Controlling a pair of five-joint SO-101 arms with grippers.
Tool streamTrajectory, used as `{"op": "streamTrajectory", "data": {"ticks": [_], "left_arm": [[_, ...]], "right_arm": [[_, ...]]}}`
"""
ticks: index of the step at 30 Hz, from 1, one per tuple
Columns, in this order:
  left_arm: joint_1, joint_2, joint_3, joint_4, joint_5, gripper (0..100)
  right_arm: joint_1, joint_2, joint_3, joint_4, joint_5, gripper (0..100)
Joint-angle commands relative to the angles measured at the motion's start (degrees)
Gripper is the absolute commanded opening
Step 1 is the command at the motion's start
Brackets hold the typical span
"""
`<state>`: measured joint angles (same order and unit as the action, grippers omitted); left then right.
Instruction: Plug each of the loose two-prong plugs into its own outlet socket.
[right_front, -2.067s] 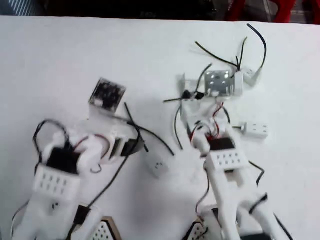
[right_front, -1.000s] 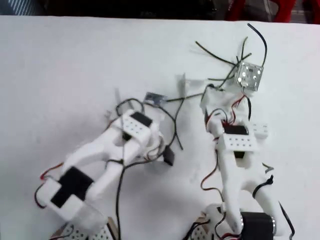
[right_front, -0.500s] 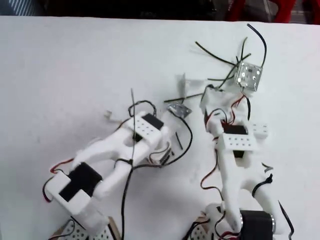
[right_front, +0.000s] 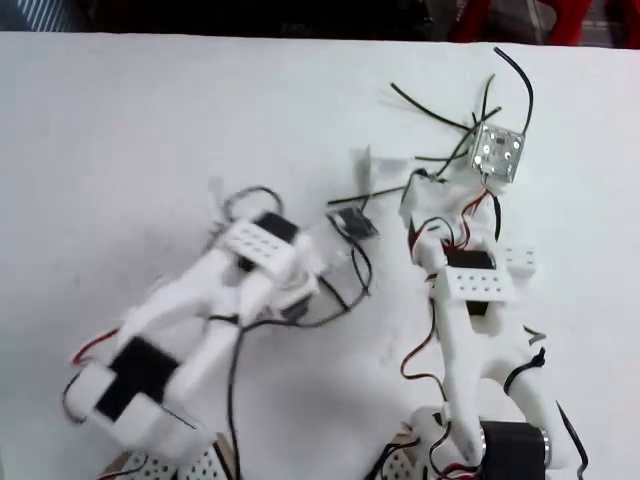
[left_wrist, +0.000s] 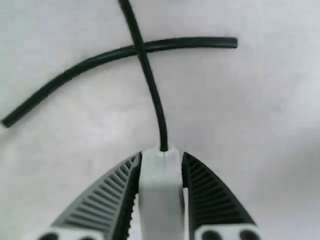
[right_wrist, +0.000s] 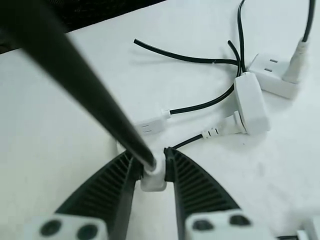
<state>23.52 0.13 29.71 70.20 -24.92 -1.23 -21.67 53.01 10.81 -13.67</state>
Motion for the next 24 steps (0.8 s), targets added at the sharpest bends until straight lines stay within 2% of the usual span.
{"op": "streamTrajectory", "data": {"ticks": [1,7,13,15,19,24], "left_arm": [[-6.2,-11.7,-0.4,0.4,-6.2,7],[-13.8,-15.5,0.2,-6.2,-10.2,8],[-16.1,-15.5,11.7,-23.8,-10.1,9],[-15.4,-16.0,16.0,-27.6,-10.1,15],[-15.3,-16.1,19.7,-31.4,-6.1,32],[-14.8,-17.5,19.6,-29.1,-4.6,31]], "right_arm": [[0.2,-0.2,-2.5,-1.1,-0.3,1.7],[0.2,-0.2,-2.5,-1.1,-0.3,1.7],[0.2,-0.1,-2.5,-1.1,-0.3,1.7],[0.2,-0.1,-2.5,-1.1,-0.3,1.7],[0.2,-0.1,-2.5,-1.1,-0.3,1.7],[0.2,-0.1,-2.5,-1.1,-0.3,1.7]]}}
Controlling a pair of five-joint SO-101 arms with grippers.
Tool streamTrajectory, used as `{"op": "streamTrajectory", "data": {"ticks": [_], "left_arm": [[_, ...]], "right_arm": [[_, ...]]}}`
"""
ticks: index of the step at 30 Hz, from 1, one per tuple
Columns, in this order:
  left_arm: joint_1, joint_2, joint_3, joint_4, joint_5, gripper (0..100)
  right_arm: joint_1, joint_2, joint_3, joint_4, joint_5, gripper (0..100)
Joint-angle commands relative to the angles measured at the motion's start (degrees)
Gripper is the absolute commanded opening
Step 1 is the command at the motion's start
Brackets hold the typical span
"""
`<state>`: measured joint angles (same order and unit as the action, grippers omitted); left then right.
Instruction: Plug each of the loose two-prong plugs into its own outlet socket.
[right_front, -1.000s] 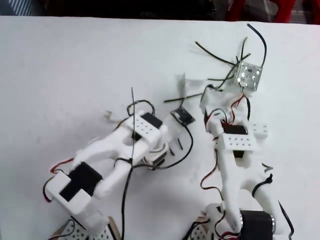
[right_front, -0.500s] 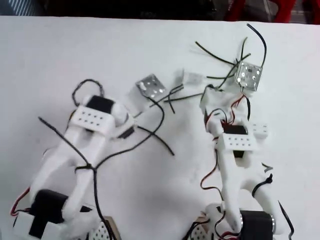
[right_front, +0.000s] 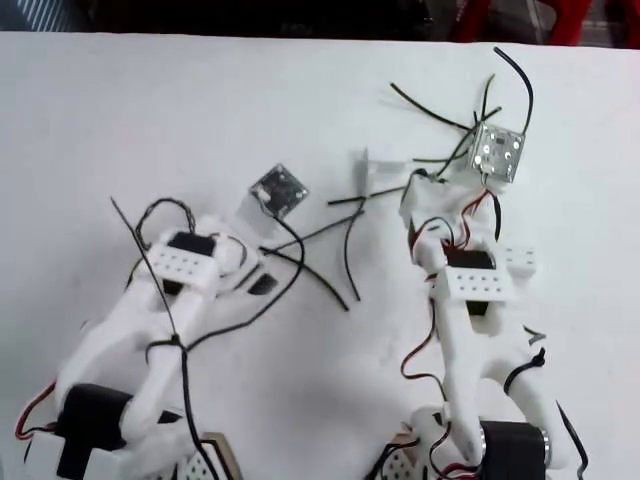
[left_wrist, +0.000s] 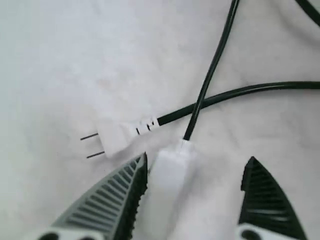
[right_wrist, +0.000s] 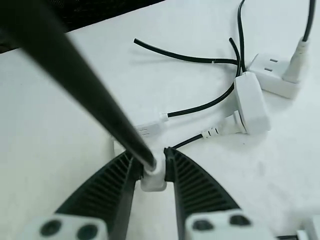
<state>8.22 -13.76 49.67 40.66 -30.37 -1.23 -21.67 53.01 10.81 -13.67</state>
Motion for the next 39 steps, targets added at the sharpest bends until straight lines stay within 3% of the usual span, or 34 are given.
{"op": "streamTrajectory", "data": {"ticks": [1,7,13,19,25,34,39], "left_arm": [[0.5,-4.8,-0.3,1.7,1.1,31],[0.0,-19.2,-0.2,9.9,1.1,28],[-6.0,-28.4,-0.2,10.8,1.0,26],[-11.9,-18.7,-0.4,6.9,-1.2,27],[-13.1,-1.5,-5.7,6.5,-5.0,26],[-5.2,2.0,-6.9,16.6,-4.7,26],[-1.9,2.0,-5.5,17.7,-4.6,26]], "right_arm": [[0.2,-0.1,-2.5,-1.1,-0.3,1.7],[0.2,-0.1,-2.5,-1.1,-0.3,1.7],[0.2,-0.1,-2.4,-1.0,-0.3,1.7],[0.2,-0.1,-2.4,-0.9,-0.3,1.7],[0.2,-0.1,-2.4,-0.8,-0.3,1.7],[0.2,-0.1,-2.4,-0.8,-0.2,1.7],[0.2,-0.1,-2.4,-0.8,-0.2,1.7]]}}
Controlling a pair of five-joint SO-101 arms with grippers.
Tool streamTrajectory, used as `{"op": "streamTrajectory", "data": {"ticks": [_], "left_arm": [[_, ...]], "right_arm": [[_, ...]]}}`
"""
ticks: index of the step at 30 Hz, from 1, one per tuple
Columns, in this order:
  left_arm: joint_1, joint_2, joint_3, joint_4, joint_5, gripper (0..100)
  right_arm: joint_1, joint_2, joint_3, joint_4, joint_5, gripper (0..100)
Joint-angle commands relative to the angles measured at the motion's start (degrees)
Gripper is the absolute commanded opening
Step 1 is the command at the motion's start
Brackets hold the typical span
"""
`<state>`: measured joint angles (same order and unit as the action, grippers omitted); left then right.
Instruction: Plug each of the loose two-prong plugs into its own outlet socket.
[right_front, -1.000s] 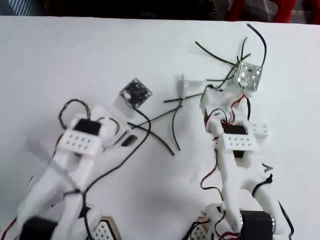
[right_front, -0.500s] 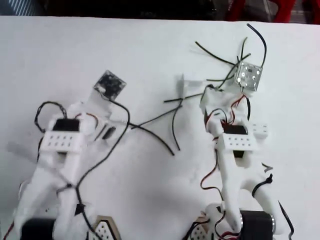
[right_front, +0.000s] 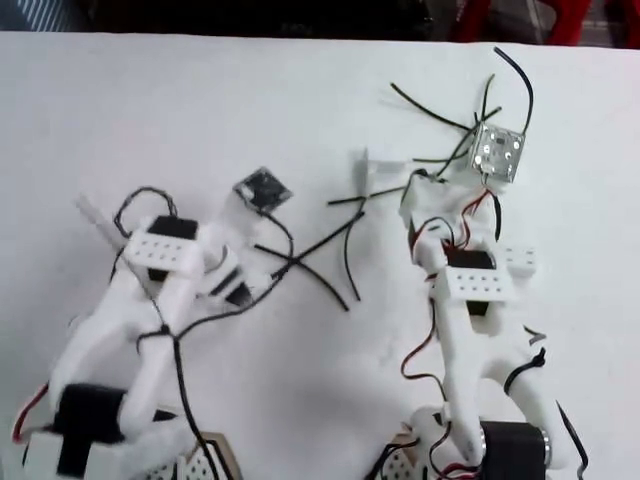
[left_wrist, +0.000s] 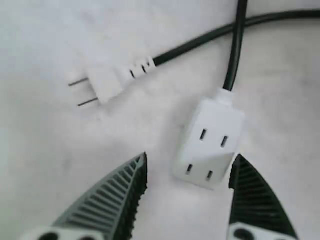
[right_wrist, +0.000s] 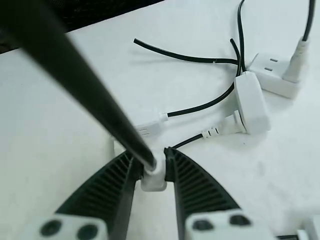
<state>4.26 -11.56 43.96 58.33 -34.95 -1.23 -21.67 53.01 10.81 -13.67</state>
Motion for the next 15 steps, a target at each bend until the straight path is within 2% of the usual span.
{"op": "streamTrajectory", "data": {"ticks": [1,15], "left_arm": [[2.4,-0.2,0.6,-0.4,0.0,26],[2.4,0.3,1.3,-4.7,0.1,26]], "right_arm": [[0.2,-0.1,-2.4,-0.8,-0.2,1.7],[0.2,-0.1,-2.4,-0.8,-0.2,1.8]]}}
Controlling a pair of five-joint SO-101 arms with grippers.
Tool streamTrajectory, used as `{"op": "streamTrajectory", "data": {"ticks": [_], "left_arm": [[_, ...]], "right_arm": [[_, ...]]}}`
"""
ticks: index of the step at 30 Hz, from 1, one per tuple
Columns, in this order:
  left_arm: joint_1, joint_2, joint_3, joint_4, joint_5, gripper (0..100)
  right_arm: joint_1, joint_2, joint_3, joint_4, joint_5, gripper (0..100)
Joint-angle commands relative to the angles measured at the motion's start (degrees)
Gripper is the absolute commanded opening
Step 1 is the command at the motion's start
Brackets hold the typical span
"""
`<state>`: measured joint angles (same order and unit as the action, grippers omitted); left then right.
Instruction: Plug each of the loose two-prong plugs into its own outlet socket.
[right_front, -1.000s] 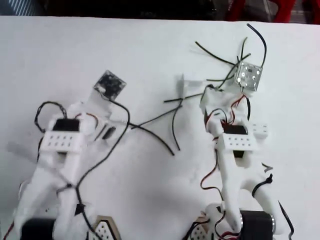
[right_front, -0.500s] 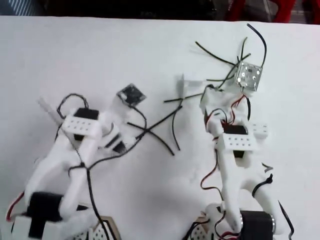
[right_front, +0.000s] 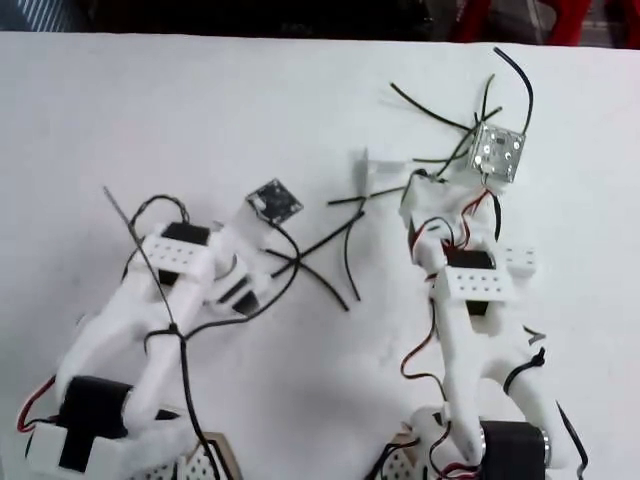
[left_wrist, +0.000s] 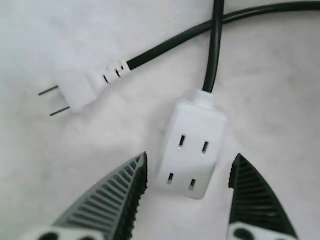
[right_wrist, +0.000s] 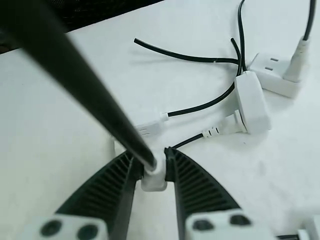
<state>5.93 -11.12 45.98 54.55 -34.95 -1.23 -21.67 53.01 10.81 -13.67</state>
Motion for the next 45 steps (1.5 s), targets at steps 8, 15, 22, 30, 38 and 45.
{"op": "streamTrajectory", "data": {"ticks": [8,15,22,30,38,45], "left_arm": [[0.9,0.0,-0.4,-3.1,0.2,16],[5.8,0.0,-0.5,-3.0,5.5,16],[13.2,-0.1,-2.6,-4.7,13.1,16],[9.5,-0.7,-8.9,3.5,15.1,34],[1.0,-0.1,-13.2,12.4,1.1,35],[-1.4,0.0,-6.8,4.0,-2.9,35]], "right_arm": [[0.2,-0.1,-2.4,-0.7,-0.2,1.8],[0.2,-0.1,-2.4,-0.7,-0.2,1.8],[0.2,-0.1,-2.4,-0.7,-0.2,1.8],[0.2,-0.1,-2.4,-0.7,-0.2,1.8],[0.1,-0.1,-2.4,-0.7,-0.2,1.8],[0.1,-0.1,-2.4,-0.7,-0.2,1.8]]}}
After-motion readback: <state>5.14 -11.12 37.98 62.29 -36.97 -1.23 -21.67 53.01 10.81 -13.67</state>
